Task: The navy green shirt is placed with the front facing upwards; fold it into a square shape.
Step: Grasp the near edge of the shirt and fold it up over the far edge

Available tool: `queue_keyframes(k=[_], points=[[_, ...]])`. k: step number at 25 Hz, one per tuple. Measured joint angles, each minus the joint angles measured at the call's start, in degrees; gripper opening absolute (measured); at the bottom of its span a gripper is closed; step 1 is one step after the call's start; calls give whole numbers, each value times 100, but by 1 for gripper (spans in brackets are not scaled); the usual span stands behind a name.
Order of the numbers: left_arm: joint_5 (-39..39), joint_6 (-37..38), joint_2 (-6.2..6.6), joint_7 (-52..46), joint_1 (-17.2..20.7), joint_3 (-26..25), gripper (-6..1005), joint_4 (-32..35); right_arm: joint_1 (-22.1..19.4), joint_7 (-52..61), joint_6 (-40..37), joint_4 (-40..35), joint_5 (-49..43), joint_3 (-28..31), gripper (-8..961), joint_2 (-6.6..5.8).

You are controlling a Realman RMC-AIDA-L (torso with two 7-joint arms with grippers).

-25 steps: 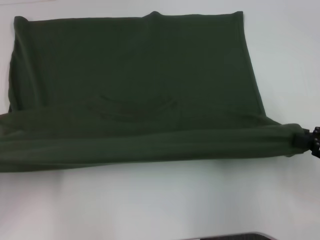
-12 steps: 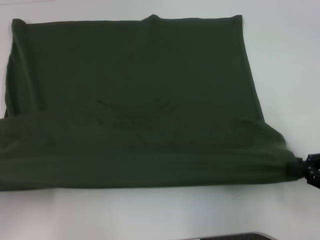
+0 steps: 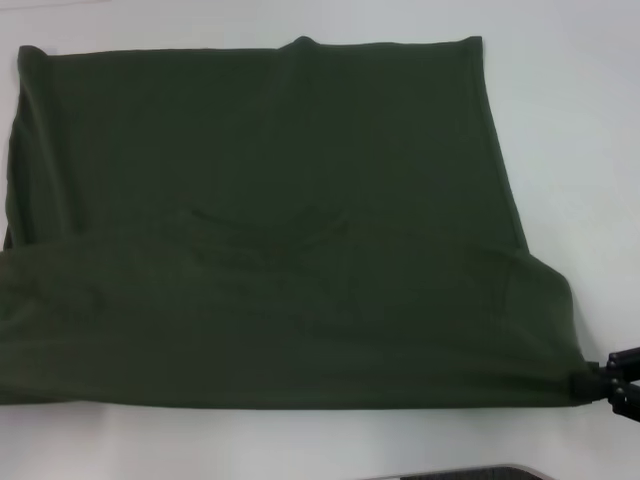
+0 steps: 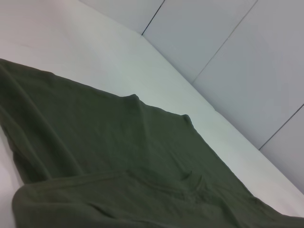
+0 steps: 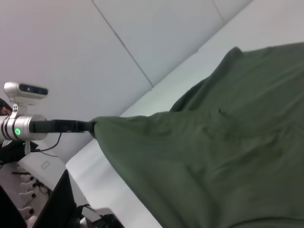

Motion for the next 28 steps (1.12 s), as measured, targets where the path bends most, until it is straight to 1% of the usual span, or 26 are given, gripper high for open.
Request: queue_keyframes(k=[3, 6, 11, 17, 20, 28], points=[[2, -1, 0, 6, 2, -2, 49, 0, -4, -1, 0, 4, -5, 25, 66, -1], [-6, -26, 1, 15, -52, -22, 49, -12, 78, 1, 0, 9, 33, 94, 65, -3], [-81, -69, 32, 19, -197, -61, 49, -63, 342, 45, 3, 13, 71, 335, 64, 31], [-273, -135, 75, -52, -464, -130, 49, -173, 665, 289, 27, -3, 136, 712, 63, 35], [-440, -289, 124, -162, -677, -125, 49, -311, 781, 452, 48, -35, 224, 928, 64, 26], [-457, -988, 331, -558, -1613, 65, 49, -750, 1133, 1135, 402, -125, 588, 1016, 64, -1]])
